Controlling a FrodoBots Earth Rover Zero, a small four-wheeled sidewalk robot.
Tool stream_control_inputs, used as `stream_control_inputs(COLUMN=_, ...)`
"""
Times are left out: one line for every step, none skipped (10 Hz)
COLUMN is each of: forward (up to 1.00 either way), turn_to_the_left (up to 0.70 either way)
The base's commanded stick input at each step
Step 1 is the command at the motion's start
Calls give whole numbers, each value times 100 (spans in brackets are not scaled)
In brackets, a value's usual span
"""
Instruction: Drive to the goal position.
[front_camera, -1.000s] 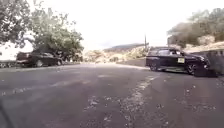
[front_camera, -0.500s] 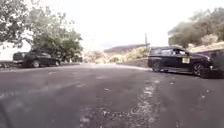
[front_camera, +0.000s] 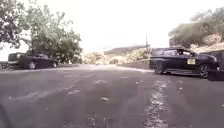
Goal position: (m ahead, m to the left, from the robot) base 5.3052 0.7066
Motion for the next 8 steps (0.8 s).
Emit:
stream_control_inputs(forward=100, turn_to_the_left=-20)
stream_control_inputs(forward=100, turn_to_the_left=-11)
stream_control_inputs(forward=100, turn_to_the_left=-1)
stream_control_inputs(forward=100, turn_to_the_left=0)
stream_control_inputs(forward=100, turn_to_the_left=0)
stream_control_inputs(forward=100, turn_to_the_left=0)
stream_control_inputs(forward=100, turn_to_the_left=0)
stream_control_inputs(forward=100, turn_to_the_left=0)
